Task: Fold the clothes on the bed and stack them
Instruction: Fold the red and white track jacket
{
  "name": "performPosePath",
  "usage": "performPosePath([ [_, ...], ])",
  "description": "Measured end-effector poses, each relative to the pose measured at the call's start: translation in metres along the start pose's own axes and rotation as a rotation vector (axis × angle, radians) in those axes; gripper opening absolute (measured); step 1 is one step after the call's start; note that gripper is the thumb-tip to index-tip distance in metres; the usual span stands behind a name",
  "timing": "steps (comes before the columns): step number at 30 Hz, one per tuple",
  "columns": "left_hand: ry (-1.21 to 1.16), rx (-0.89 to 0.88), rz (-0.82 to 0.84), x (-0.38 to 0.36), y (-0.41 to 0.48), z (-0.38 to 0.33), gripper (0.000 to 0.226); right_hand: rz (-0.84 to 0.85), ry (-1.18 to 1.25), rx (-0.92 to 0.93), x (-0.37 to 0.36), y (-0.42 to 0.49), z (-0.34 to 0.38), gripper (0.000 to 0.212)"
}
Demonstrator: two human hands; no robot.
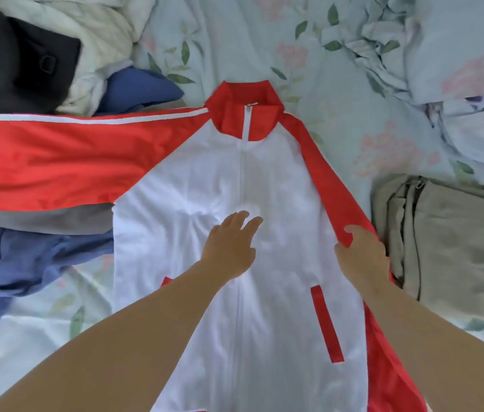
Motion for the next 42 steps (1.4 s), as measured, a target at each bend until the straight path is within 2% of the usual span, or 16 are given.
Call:
performPosePath([
  [4, 0.048, 0.014, 0.133, -0.036, 0.011, -0.034, 0.067, 0.123, -0.103, 0.003, -0.009, 0.006, -0.042, 0.06],
  [7, 0.042, 0.071, 0.156, -0.043, 0.02, -0.043, 0.067, 0.236, -0.191, 0.015, -0.023, 0.008, -0.057, 0.067],
  [9, -0.012, 0.108, 0.136, -0.04, 0.027, -0.048, 0.065, 0.169, -0.145, 0.031, -0.022, 0.015, -0.064, 0.045],
  [11, -0.052, 0.144, 0.134, -0.038, 0.032, -0.051, 0.063, 0.008, -0.007, 0.042, -0.008, 0.024, -0.068, 0.022],
  [15, -0.048, 0.194, 0.154, -0.039, 0.04, -0.057, 0.063, -0.369, 0.341, 0.007, 0.054, 0.041, -0.071, 0.023],
  [17, -0.044, 0.22, 0.166, -0.039, 0.044, -0.06, 0.063, -0.493, 0.417, 0.014, 0.083, 0.054, -0.074, 0.025],
  [21, 0.026, 0.235, 0.165, -0.04, 0.048, -0.067, 0.066, -0.484, 0.325, 0.075, 0.096, 0.069, -0.084, 0.034],
  [25, 0.123, 0.219, 0.17, -0.046, 0.052, -0.074, 0.073, -0.263, 0.265, -0.065, 0.053, 0.041, -0.109, 0.052],
  [27, 0.161, 0.213, 0.177, -0.048, 0.053, -0.076, 0.074, -0.188, 0.313, -0.075, 0.041, 0.033, -0.113, 0.041],
  [30, 0.169, 0.22, 0.169, -0.045, 0.054, -0.078, 0.072, -0.337, 0.472, -0.066, 0.063, 0.035, -0.11, 0.03],
  [34, 0.018, 0.286, 0.113, -0.03, 0.064, -0.081, 0.057, -0.661, 0.503, -0.028, 0.131, 0.044, -0.102, 0.02],
  [37, -0.096, 0.305, 0.062, -0.018, 0.073, -0.089, 0.056, -0.763, 0.272, -0.009, 0.169, 0.047, -0.099, 0.022],
  [38, -0.171, 0.279, 0.014, -0.013, 0.076, -0.096, 0.058, -0.78, 0.164, 0.052, 0.175, 0.047, -0.093, 0.023],
  [40, -0.442, 0.195, -0.083, 0.002, 0.078, -0.112, 0.059, -0.694, 0.03, 0.279, 0.164, 0.049, -0.073, 0.025],
  [42, -0.714, 0.097, -0.141, 0.018, 0.077, -0.13, 0.055, -0.34, 0.217, 0.404, 0.12, 0.056, -0.061, 0.025],
])
Point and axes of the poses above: each hand's wrist, its own y-axis towards the middle knuckle, its own x-axis out of the back of the hand, z = x × y, the point moved 8 cm from there along y, towards the middle knuckle, and after that the axes turned 13 degrees about x, right-handed, at the moved point
